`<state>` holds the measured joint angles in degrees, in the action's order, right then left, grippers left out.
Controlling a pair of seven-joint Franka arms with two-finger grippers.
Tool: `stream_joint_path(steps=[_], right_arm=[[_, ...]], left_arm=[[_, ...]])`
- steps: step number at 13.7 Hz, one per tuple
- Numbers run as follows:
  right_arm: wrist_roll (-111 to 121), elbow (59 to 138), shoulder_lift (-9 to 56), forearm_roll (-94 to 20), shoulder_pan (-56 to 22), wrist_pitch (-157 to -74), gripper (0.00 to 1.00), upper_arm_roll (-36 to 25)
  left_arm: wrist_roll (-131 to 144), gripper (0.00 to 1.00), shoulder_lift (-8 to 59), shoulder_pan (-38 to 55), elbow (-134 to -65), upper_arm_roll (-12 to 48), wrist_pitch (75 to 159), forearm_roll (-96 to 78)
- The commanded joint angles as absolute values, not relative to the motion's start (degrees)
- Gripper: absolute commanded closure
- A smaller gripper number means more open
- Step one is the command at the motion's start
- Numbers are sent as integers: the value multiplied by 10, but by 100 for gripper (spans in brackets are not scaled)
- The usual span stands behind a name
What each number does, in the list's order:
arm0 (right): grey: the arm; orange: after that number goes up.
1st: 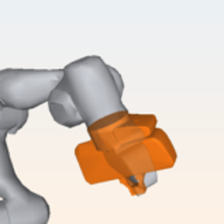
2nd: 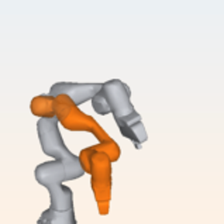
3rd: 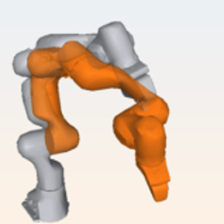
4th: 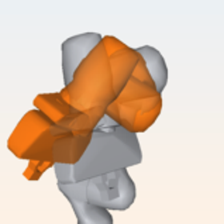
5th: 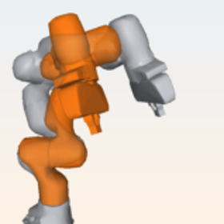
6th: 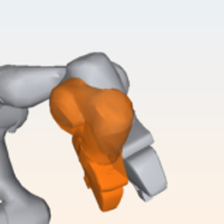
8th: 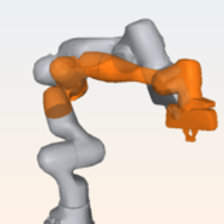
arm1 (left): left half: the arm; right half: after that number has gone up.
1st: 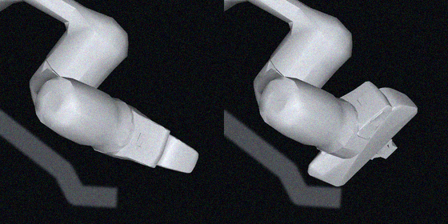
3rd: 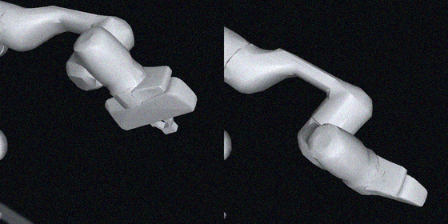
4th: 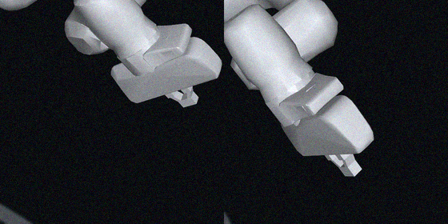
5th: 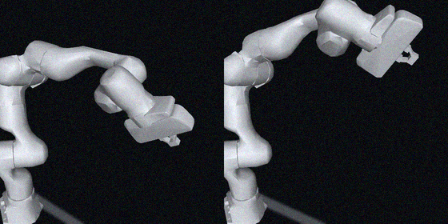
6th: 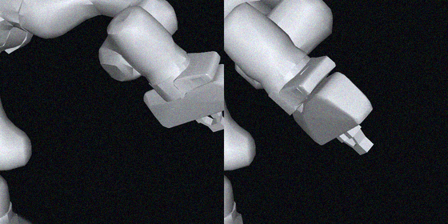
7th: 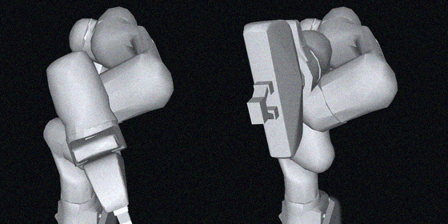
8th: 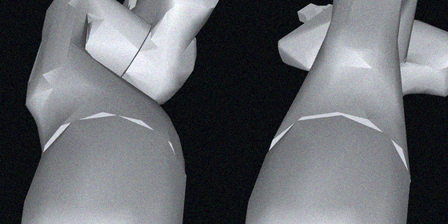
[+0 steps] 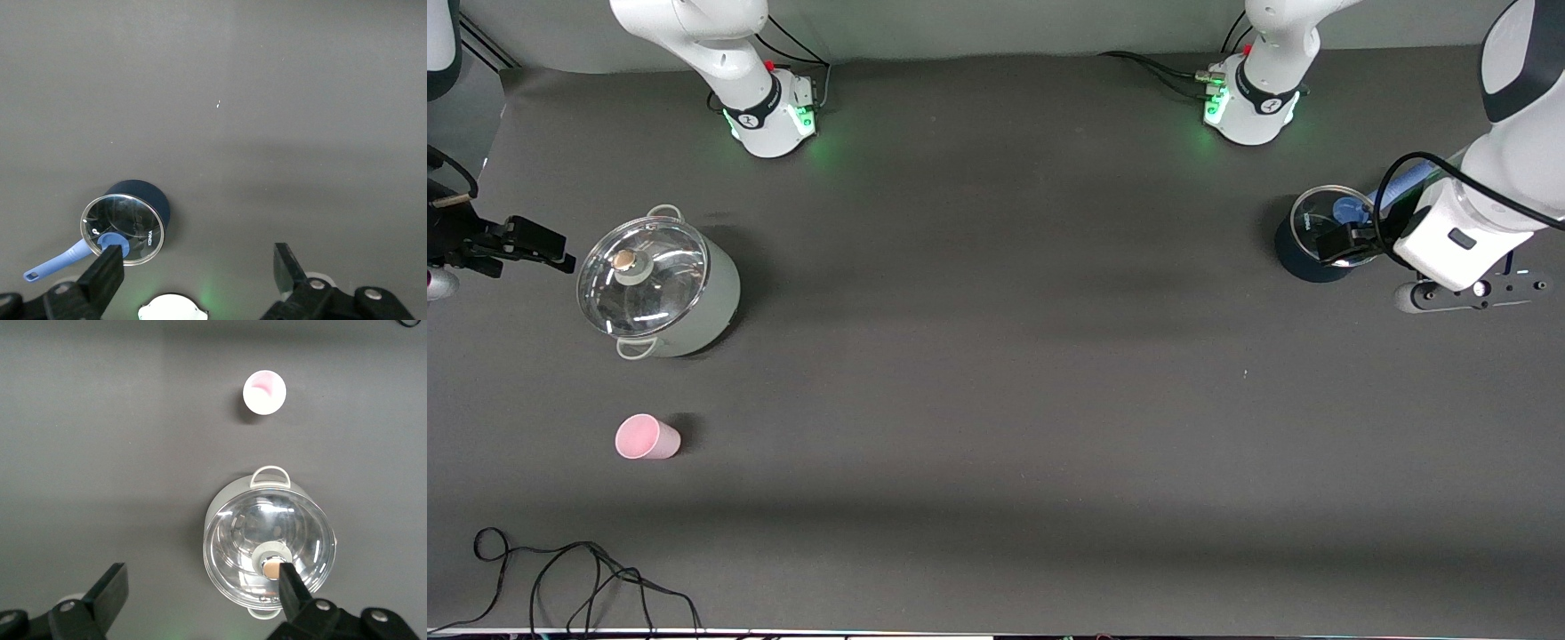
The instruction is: Transfer pink cup from left to right arm
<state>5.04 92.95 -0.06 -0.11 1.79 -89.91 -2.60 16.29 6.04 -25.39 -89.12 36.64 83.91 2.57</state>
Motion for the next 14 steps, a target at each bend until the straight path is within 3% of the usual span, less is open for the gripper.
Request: stream_joint_path(steps=[1, 6, 10, 14], right_arm=[[43, 933, -5, 3, 11, -904, 0, -28], [41, 933, -6, 4, 11, -904, 0, -28], [41, 933, -6, 4, 11, -904, 0, -28], [40, 932, -5, 3, 11, -904, 0, -28]], left_arm=[[149, 0, 39, -222, -907, 344, 842, 31], [128, 0, 29, -30, -906, 142, 838, 37], [73, 0, 5, 69, -936, 21, 862, 34], [63, 0, -21, 101, -983, -17, 910, 33]])
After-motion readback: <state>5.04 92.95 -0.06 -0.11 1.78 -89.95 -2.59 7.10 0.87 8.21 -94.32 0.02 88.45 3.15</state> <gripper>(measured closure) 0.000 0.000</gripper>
